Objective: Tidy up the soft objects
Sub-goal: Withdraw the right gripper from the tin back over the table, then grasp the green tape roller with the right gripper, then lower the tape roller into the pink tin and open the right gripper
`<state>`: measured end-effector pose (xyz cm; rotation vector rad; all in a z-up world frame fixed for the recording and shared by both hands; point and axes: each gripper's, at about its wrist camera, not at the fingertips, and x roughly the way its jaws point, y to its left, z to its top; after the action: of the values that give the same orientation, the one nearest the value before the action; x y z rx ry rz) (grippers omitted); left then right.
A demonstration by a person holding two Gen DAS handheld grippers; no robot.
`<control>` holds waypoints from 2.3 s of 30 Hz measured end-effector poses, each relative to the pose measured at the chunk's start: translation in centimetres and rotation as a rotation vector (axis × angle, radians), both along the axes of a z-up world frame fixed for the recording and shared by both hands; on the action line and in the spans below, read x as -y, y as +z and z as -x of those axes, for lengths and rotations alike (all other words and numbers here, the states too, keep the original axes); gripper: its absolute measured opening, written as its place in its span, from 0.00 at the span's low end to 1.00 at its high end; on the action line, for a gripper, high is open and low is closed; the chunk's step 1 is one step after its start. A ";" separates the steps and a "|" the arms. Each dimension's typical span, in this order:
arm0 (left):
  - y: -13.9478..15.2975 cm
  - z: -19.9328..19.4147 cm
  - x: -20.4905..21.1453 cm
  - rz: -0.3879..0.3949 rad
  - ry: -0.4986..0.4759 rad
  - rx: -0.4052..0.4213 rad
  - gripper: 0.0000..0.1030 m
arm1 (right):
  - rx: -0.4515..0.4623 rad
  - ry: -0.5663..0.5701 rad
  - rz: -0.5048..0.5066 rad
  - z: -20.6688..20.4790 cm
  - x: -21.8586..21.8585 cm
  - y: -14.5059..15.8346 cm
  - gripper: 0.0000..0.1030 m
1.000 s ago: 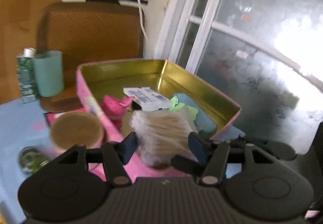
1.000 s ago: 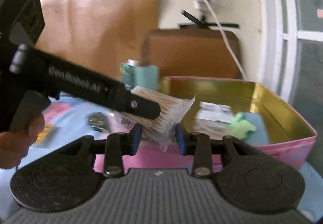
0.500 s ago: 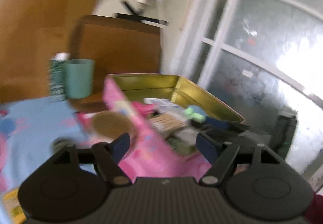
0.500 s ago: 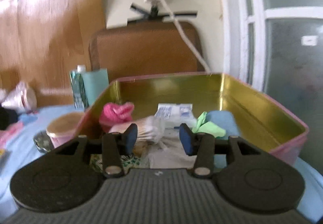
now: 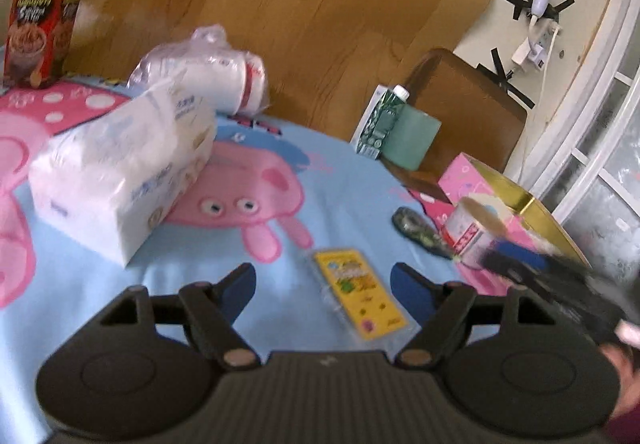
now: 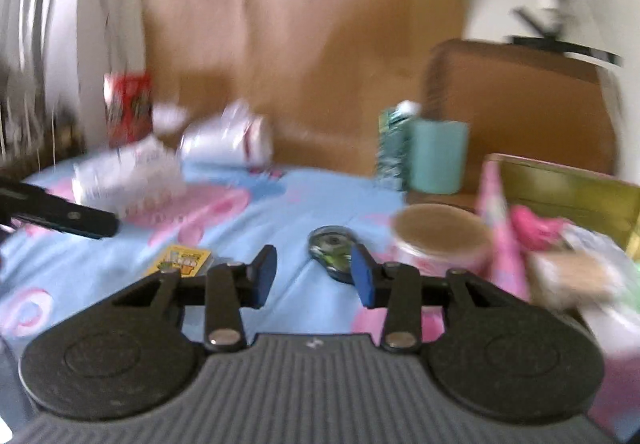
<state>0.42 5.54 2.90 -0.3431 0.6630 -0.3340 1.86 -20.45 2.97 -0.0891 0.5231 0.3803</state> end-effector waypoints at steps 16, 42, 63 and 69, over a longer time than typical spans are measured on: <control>-3.1 1.1 -0.7 0.073 -0.042 0.014 0.75 | -0.358 0.077 0.251 -10.1 -4.6 -1.4 0.50; -2.1 -1.2 12.9 0.074 -0.341 -0.194 0.45 | -0.187 0.007 -0.318 8.8 3.7 -2.6 0.39; 3.1 -10.1 33.8 -0.137 -0.525 -0.065 0.52 | -0.205 -0.269 -0.133 -0.1 18.9 1.3 0.39; 4.1 -9.3 32.7 -0.141 -0.473 0.005 0.65 | -0.111 -0.472 0.206 -3.0 17.8 -0.4 0.45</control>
<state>9.73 -27.13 6.97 -0.0461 0.7560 -0.7344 4.87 -38.25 2.55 -0.1402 0.6718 -0.1318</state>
